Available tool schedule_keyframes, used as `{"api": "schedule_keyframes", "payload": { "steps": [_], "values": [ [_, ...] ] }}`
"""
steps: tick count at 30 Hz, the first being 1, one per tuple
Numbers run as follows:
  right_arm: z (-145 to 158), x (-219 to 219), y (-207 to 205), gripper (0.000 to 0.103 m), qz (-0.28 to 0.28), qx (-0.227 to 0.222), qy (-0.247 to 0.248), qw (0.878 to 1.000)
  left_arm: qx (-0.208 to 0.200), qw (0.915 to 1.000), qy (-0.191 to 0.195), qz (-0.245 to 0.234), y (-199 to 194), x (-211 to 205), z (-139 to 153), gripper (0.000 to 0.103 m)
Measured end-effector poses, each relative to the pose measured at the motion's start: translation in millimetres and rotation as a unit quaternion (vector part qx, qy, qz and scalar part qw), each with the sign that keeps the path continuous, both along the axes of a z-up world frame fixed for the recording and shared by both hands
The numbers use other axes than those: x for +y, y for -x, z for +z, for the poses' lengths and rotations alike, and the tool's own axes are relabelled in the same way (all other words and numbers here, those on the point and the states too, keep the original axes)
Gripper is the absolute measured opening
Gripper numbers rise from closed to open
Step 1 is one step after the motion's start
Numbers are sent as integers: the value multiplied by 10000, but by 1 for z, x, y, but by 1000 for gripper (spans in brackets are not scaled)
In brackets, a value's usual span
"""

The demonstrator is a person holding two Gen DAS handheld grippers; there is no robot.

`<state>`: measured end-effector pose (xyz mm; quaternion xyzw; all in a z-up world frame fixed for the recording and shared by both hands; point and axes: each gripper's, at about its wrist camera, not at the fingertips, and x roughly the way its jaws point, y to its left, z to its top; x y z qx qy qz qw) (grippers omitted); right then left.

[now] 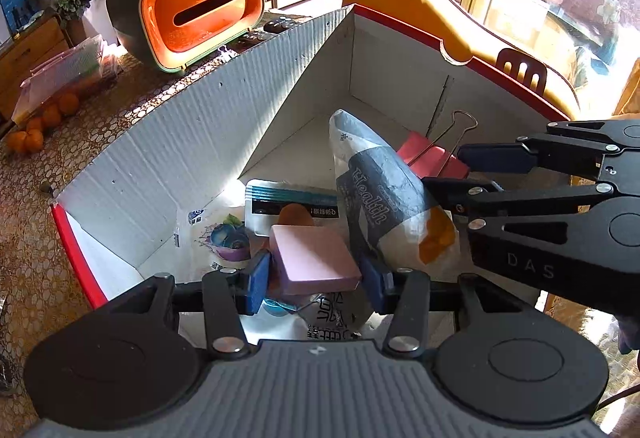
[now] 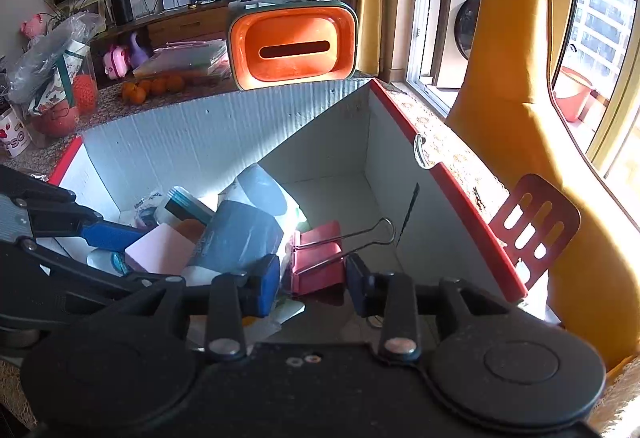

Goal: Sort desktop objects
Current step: 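Open the right tool to drop the pink clip while the left tool releases the note pad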

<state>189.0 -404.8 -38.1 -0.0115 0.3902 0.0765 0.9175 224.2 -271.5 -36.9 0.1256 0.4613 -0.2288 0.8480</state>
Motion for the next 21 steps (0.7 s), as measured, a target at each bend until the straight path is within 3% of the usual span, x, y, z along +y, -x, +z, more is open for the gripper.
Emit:
{"api": "schedule_keyframes", "payload": {
  "steps": [8,13,17,21],
  "values": [
    [8,-2,8,48,62,-76,-127,9999,-240,9996,141,20,13,9,11,62],
    [15,-5,15,51,58,-115,-299,9995,-320,9990,293,117,23,18,19,65],
    [20,-7,22,64,43,-186,-341,9992,-392,9984,384,162,32,24,25,68],
    [27,-7,29,65,35,-296,-442,9986,-434,9977,491,192,43,32,33,69]
  ]
}}
